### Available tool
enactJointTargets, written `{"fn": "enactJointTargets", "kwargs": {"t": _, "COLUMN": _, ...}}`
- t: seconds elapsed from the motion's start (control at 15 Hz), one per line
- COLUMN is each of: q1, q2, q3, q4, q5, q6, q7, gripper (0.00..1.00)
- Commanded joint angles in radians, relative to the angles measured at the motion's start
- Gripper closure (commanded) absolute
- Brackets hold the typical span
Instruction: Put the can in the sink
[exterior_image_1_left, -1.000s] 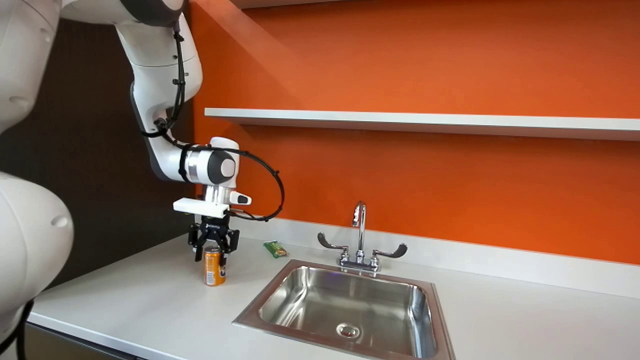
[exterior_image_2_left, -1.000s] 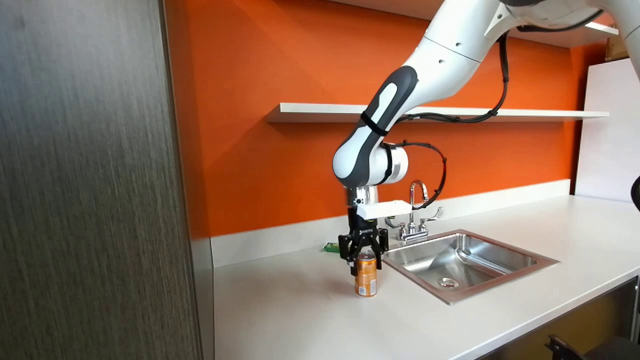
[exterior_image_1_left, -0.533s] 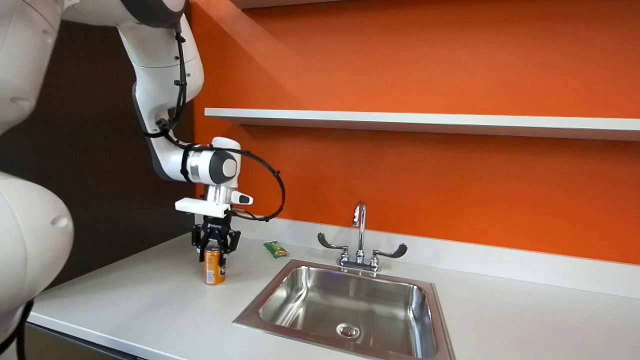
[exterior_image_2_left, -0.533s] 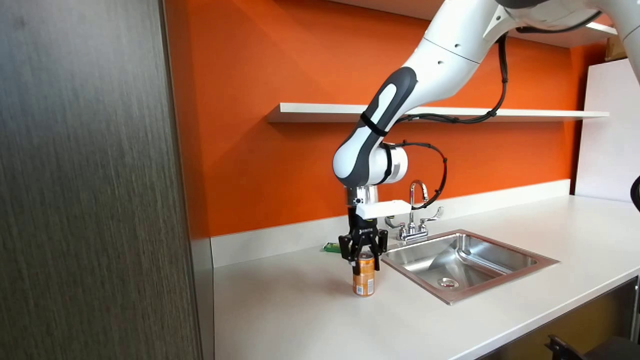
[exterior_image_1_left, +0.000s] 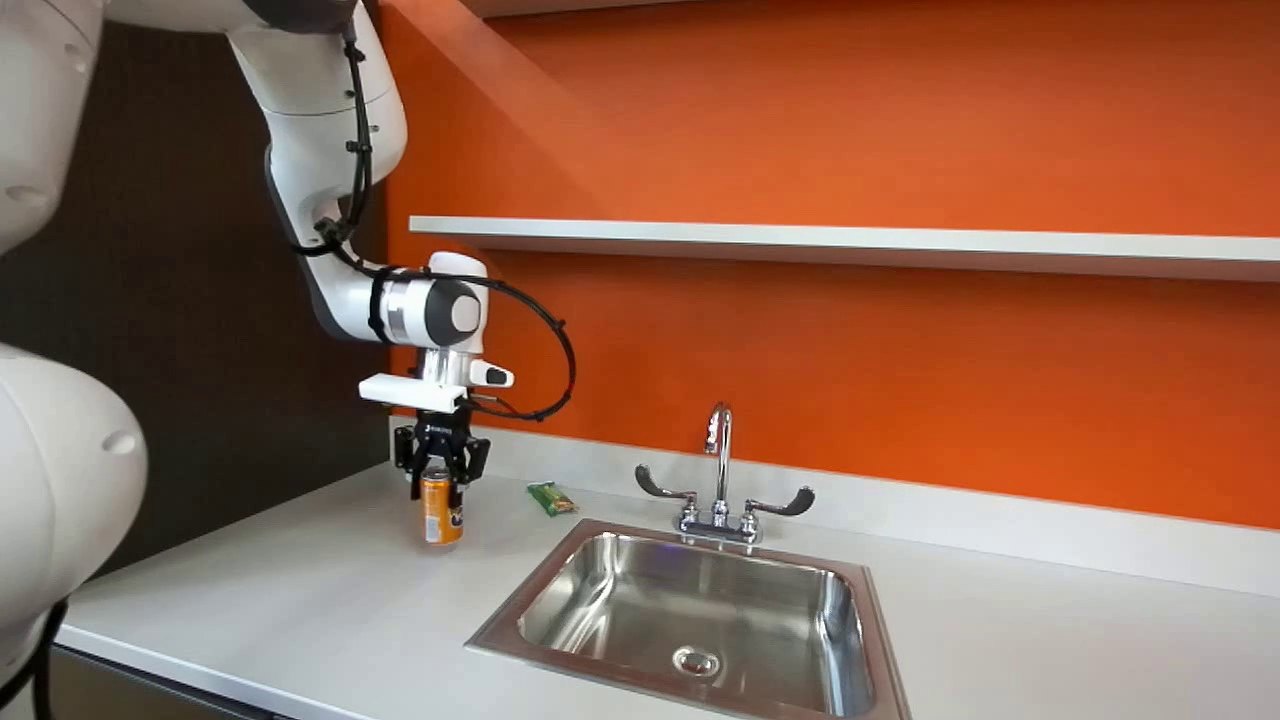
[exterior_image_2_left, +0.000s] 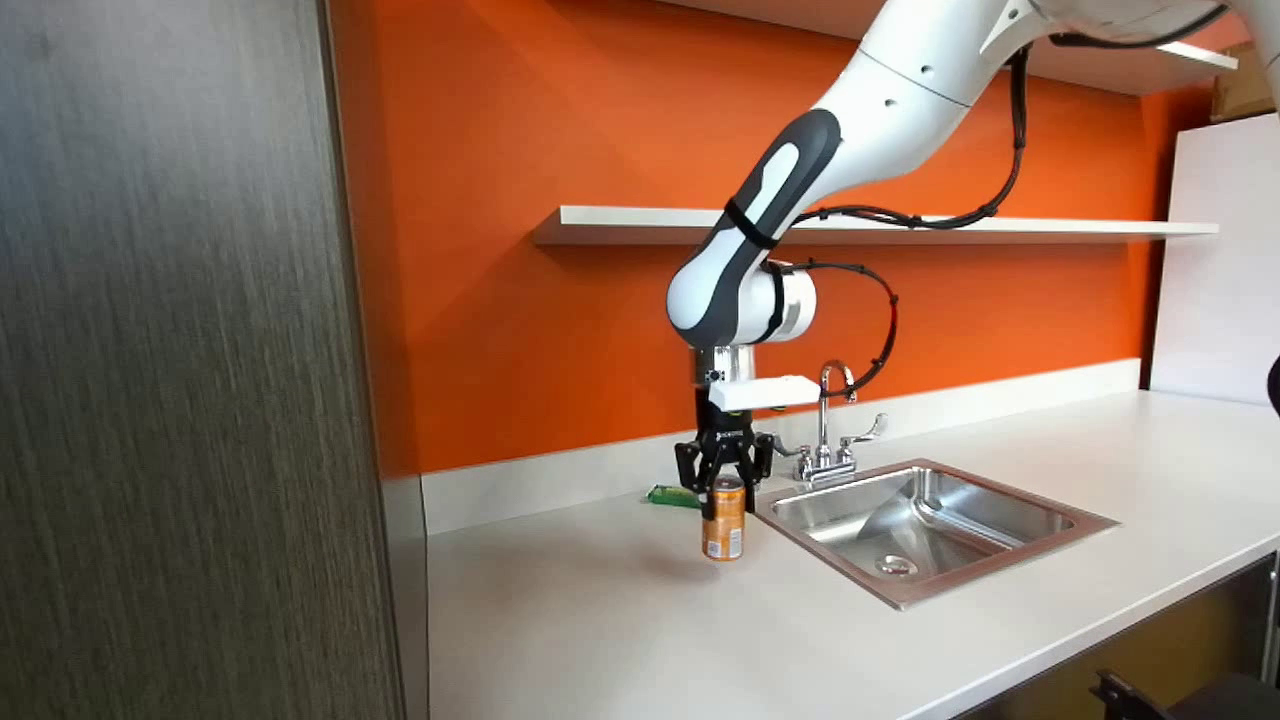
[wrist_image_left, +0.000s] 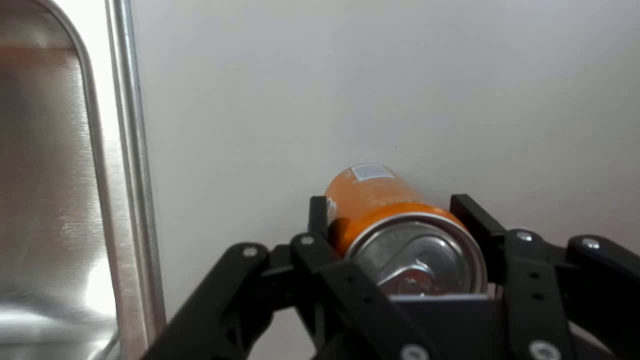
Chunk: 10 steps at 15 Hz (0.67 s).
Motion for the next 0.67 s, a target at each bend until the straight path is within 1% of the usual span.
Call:
{"fn": "enactJointTargets", "kwargs": {"t": 0.0, "q1": -0.014, "q2": -0.104, "q3": -0.001, "q4": 0.008, "q5": -0.002, "q6": -0.104, "q7": 0.021, "gripper": 0.62}}
{"fn": "enactJointTargets", "kwargs": {"t": 0.27, "q1": -0.043, "q2": -0.167, "q3": -0.015, "q4": 0.038, "q5": 0.031, "q6": -0.186, "q7": 0.003, "gripper": 0.62}}
{"fn": "enactJointTargets", "kwargs": {"t": 0.6, "q1": -0.120, "q2": -0.206, "q3": -0.079, "q4": 0.053, "q5": 0.090, "q6": -0.229, "q7": -0.007, "gripper": 0.62}}
